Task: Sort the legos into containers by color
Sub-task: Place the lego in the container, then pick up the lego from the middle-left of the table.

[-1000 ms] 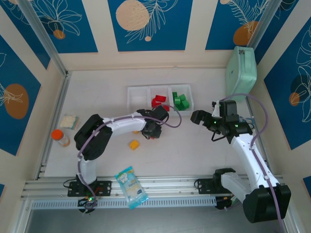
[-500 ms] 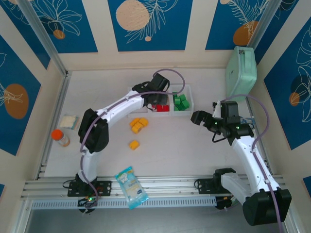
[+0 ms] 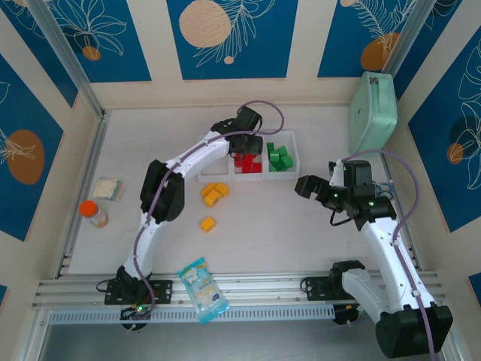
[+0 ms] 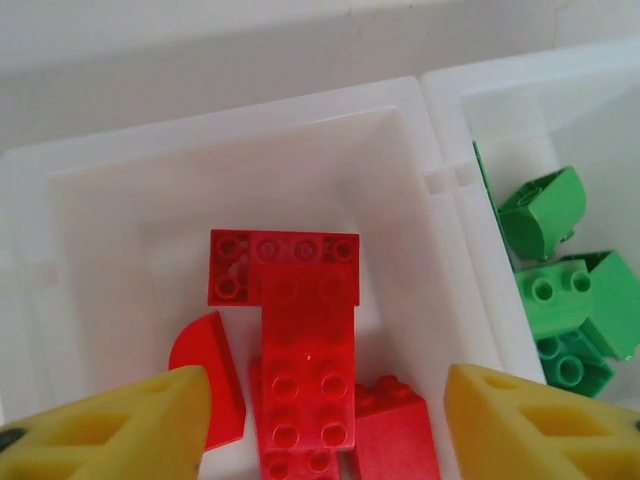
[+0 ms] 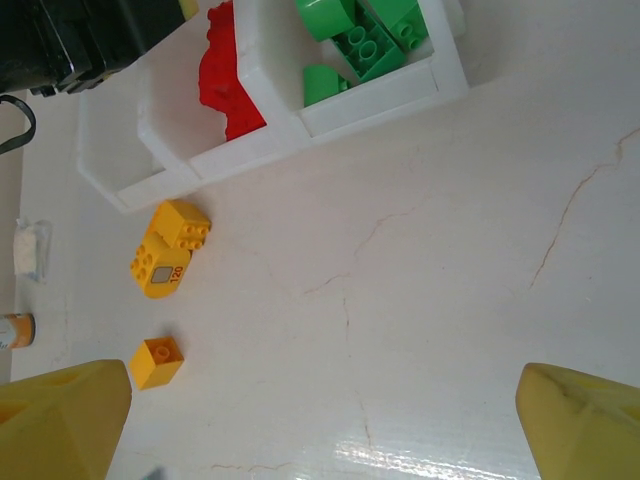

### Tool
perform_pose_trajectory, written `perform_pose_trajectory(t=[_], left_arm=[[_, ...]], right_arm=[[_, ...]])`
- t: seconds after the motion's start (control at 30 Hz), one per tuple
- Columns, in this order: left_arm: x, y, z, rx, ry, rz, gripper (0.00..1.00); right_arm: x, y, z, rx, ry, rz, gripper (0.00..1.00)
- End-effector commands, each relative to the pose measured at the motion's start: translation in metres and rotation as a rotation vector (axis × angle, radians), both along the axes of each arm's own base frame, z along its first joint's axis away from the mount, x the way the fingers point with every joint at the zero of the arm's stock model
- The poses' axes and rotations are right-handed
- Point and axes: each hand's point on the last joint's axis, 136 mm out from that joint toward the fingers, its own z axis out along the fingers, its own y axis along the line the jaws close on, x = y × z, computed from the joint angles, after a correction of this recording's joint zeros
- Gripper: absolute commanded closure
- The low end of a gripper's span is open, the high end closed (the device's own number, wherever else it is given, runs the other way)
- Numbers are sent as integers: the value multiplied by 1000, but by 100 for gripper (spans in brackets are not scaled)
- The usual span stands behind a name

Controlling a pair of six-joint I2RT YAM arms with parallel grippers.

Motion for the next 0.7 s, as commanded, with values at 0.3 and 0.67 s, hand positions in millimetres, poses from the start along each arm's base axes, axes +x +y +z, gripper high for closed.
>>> perform_pose_trajectory(t=[0.3, 0.67], left_arm=[[-69, 67, 51, 19, -104, -44, 1], [-205, 148, -2, 69, 94, -103, 1]], right_arm=[[1, 13, -5, 16, 27, 68, 1], [22, 37, -8, 19, 58, 126, 1]])
